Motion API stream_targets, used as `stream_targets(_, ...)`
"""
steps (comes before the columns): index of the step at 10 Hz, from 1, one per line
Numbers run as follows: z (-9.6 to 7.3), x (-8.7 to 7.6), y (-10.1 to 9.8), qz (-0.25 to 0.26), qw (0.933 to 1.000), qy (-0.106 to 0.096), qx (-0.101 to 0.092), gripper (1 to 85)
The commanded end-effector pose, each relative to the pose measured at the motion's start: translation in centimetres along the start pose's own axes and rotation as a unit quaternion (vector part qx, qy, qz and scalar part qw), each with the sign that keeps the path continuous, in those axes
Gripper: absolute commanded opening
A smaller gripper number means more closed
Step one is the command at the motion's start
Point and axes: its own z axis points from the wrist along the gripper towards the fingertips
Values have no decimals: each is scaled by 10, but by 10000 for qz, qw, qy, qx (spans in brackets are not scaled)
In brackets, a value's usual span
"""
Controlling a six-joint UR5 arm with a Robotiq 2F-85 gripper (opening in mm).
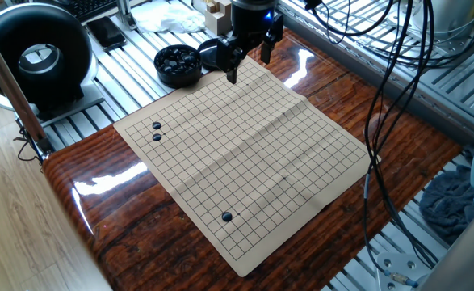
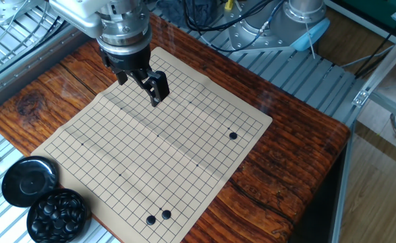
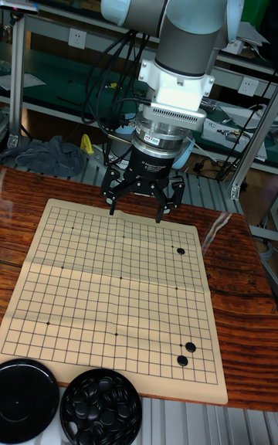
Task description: Play the first move as black on the 3-4 point in the upper right corner of the Go board
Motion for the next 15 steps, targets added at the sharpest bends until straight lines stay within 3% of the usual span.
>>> stream_targets(1, -2, 6, 31, -360, 9978, 94, -548, 13)
stream_targets(9, -1, 4, 29, -366, 9981, 58, -501, 13)
stream_targets(12, -2, -2, 12, 281, 9996, 36, -22, 13)
stream_targets(13, -1, -1, 19, 411, 9991, 61, -98, 13)
stream_targets(15, -5, -9, 45, 611, 9970, -11, -469, 13)
